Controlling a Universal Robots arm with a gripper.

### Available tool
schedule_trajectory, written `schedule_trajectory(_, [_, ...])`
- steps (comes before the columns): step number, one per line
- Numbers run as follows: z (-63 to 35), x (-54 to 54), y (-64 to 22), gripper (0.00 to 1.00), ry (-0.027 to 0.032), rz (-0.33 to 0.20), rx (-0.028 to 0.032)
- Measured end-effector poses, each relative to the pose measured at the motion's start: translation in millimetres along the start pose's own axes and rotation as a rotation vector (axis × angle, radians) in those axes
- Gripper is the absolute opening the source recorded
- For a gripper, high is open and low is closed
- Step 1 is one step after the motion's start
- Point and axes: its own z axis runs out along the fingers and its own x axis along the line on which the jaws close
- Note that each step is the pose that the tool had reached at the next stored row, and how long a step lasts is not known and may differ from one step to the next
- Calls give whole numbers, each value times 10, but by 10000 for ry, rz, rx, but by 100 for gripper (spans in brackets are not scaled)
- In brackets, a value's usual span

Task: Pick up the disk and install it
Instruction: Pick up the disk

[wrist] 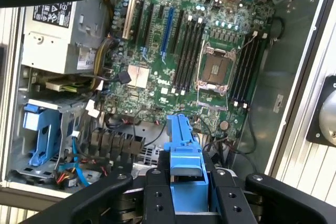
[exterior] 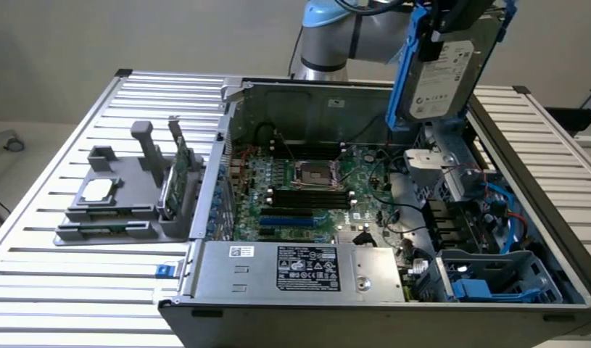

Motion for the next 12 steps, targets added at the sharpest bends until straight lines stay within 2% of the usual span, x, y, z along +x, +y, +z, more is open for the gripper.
schedule_trajectory(5, [6,148,-136,33,-14,0,-71])
schedule_trajectory(8, [7,219,-157,33,-18,3,-139])
schedule_trajectory(12, [6,303,-150,33,-20,41,-174])
